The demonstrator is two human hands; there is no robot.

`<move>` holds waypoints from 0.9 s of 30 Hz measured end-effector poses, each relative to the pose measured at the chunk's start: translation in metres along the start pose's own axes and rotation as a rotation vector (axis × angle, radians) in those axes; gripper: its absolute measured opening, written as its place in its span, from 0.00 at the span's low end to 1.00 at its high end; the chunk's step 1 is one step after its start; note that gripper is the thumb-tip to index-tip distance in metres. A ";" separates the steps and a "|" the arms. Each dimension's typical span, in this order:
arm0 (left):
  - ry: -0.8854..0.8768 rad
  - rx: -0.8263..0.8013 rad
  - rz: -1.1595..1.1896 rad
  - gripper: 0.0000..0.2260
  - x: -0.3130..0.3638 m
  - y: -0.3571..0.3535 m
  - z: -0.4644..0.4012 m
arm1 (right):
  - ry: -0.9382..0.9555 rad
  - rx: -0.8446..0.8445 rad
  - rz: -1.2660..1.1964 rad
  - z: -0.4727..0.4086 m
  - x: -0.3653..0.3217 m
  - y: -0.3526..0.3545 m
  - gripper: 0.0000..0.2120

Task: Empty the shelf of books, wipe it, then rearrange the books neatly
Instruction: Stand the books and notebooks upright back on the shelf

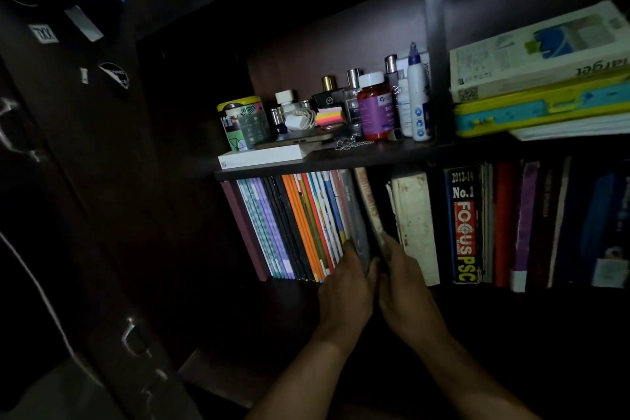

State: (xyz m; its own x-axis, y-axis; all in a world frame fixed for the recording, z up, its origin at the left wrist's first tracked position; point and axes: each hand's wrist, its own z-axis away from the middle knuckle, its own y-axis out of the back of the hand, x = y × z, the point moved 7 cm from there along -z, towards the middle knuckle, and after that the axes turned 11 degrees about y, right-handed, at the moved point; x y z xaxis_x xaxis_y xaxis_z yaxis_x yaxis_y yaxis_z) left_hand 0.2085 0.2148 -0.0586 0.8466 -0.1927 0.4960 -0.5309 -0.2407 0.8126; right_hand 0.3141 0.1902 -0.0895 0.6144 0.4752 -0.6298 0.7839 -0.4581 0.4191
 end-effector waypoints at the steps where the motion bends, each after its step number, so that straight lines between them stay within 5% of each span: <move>1: -0.004 -0.018 -0.032 0.31 0.002 0.001 -0.005 | -0.011 -0.020 0.002 0.000 0.004 -0.002 0.28; 7: -0.205 0.170 0.322 0.14 -0.007 0.027 0.005 | -0.076 -0.103 -0.231 0.000 0.005 -0.008 0.28; 12: -0.202 0.171 0.296 0.09 -0.007 0.018 -0.012 | -0.093 -0.141 -0.288 -0.002 0.007 -0.005 0.28; 21: -0.199 0.108 0.340 0.17 -0.020 -0.004 -0.011 | -0.024 -0.156 -0.141 -0.002 0.006 -0.011 0.29; 27: -0.261 0.140 0.267 0.21 -0.022 -0.013 -0.014 | -0.003 -0.299 -0.123 0.002 0.011 -0.020 0.38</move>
State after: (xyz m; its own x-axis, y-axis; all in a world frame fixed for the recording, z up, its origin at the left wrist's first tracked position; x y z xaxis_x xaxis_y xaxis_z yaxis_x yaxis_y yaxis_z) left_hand 0.1970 0.2351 -0.0761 0.6497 -0.4970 0.5752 -0.7463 -0.2733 0.6069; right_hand 0.3044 0.2029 -0.1062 0.5137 0.5109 -0.6893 0.8440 -0.1566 0.5130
